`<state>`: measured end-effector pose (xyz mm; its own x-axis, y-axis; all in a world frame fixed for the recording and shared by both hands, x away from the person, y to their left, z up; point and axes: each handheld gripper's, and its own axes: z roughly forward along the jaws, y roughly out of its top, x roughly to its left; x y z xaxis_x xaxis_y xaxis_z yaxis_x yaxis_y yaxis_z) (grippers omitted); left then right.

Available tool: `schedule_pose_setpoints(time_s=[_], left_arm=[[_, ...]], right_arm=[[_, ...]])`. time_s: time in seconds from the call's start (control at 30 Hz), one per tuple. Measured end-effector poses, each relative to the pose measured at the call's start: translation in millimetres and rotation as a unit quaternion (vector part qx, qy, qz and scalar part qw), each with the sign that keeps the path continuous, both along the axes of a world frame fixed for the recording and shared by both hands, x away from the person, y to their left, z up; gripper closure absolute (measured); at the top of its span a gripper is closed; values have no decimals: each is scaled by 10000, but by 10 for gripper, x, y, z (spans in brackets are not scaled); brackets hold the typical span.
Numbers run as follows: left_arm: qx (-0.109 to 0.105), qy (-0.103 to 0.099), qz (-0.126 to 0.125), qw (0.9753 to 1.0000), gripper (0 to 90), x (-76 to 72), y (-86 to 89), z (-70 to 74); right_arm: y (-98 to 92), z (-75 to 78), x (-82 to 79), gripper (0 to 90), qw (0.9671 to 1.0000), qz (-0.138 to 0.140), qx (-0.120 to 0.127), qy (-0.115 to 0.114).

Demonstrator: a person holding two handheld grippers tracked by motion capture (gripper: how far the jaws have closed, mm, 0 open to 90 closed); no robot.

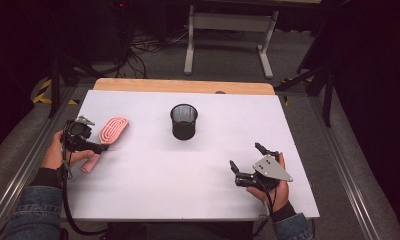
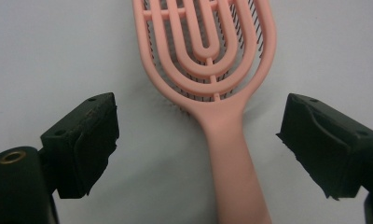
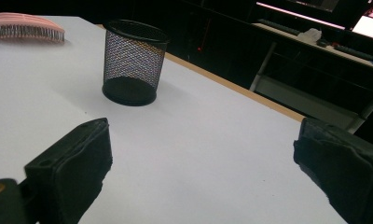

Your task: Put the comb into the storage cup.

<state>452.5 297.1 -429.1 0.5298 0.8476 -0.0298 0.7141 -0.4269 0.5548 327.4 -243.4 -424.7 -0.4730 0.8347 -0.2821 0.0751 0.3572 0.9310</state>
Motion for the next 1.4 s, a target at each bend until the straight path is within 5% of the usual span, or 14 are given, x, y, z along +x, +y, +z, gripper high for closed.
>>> schedule_pose_setpoints(time_s=[0.33, 0.43, 0.57, 0.77, 1.23, 1.4], left_arm=[[86, 223, -35, 9997, 194, 82, -9, -87], [310, 449, 96, 9985, 267, 133, -43, -133], [432, 513, 123, 9977, 314, 163, -59, -136], [375, 666, 50, 9971, 404, 174, -95, -123], [470, 584, -61, 9972, 675, 130, -135, -105], [496, 529, -99, 9973, 694, 116, -142, -109]], right_arm=[[29, -6, 6, 44, 10000, 31, -22, 32], [31, -8, 9, 45, 10000, 55, -23, 27], [27, -10, 13, 48, 10000, 45, -19, 41], [39, -21, 20, 50, 9999, 35, -74, 63], [43, -33, 28, 53, 9998, 78, -115, 112], [47, -36, 27, 54, 9998, 88, -129, 114]])
